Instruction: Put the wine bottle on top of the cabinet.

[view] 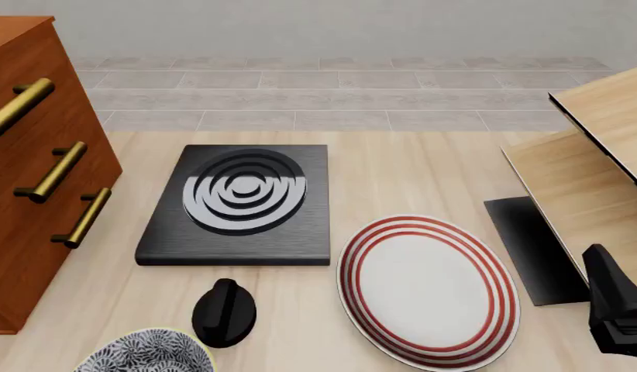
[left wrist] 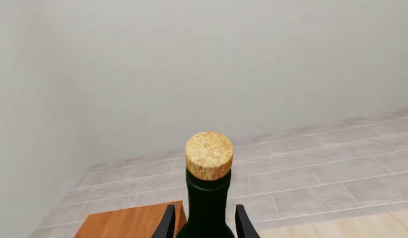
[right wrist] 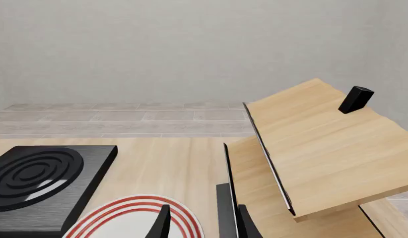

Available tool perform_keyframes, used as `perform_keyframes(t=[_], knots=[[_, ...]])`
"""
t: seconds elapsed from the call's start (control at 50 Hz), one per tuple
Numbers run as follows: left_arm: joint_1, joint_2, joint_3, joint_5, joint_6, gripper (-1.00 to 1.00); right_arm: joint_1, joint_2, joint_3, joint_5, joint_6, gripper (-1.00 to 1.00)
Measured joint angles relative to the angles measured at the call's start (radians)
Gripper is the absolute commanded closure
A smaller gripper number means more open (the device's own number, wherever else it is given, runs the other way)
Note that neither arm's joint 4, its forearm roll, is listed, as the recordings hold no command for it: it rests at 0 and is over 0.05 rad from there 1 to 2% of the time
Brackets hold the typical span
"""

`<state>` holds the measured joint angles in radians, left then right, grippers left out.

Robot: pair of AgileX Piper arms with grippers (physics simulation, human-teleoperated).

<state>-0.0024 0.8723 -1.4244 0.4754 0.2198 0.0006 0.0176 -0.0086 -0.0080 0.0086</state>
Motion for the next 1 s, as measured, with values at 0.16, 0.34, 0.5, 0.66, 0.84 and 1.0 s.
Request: perform_keyframes(t=[0.16,0.34,0.5,0.66,0.84,1.0], knots=[[0.037,0.011,0.009,-0.011,-0.001,1.00,0.000,0.000,0.000,0.000,0.000,-1.00],[0.079,0.020,0.032,-0.030,0.003,1.00,0.000,0.000,0.000,0.000,0.000,-1.00],[0.122,0.026,0.062,-0.055,0.005,1.00,0.000,0.000,0.000,0.000,0.000,-1.00],[0.165,0.031,0.075,-0.068,0.010,1.00,0.000,0.000,0.000,0.000,0.000,-1.00],[0.210,0.033,0.093,-0.086,0.008,1.00,0.000,0.000,0.000,0.000,0.000,-1.00],[0.247,0.038,0.106,-0.102,0.005,1.00,0.000,0.000,0.000,0.000,0.000,-1.00]])
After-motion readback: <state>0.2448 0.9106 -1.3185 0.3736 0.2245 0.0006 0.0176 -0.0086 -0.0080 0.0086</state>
